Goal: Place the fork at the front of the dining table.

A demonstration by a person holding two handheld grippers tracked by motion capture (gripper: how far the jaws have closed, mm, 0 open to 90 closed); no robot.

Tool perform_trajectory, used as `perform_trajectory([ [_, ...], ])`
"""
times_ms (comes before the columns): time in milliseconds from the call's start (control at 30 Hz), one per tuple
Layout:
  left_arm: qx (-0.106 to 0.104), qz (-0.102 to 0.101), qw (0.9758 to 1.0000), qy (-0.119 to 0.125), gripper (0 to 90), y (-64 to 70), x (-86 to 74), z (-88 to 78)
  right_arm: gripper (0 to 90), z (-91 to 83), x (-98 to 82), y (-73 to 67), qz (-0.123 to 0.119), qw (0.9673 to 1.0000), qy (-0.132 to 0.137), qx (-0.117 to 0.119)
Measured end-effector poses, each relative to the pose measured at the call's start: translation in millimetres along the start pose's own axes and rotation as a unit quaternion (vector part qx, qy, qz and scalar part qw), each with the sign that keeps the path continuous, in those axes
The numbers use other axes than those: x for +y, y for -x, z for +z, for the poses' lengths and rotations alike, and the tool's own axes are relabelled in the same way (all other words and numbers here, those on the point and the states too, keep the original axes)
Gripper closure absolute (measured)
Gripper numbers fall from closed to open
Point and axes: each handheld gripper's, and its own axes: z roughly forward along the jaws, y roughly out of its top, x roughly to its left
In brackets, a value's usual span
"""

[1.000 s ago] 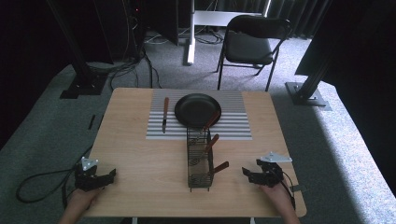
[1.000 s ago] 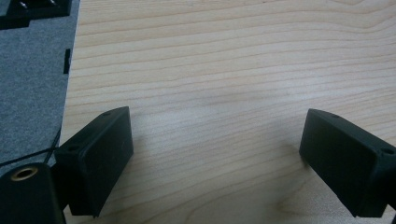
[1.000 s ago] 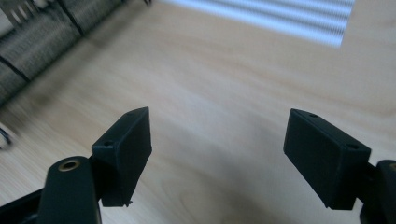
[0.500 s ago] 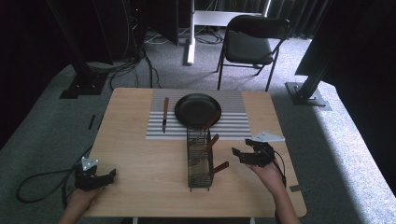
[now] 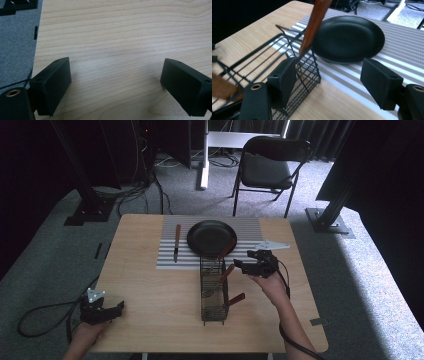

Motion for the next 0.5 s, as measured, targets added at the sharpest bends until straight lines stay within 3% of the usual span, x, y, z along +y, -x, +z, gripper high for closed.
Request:
perform_trajectory([
  [167,0.000,0.000,1.0000,0.000,9.5,0.0,0.0,0.0,28.3,5.8,10.3,-1.5,0.001,1.0000,0.006,0.002],
  [500,0.000,0.000,1.0000,0.000,9.5,0.0,0.0,0.0,31.4,23.6,21.3,-3.3,0.025,0.9992,0.006,0.030],
])
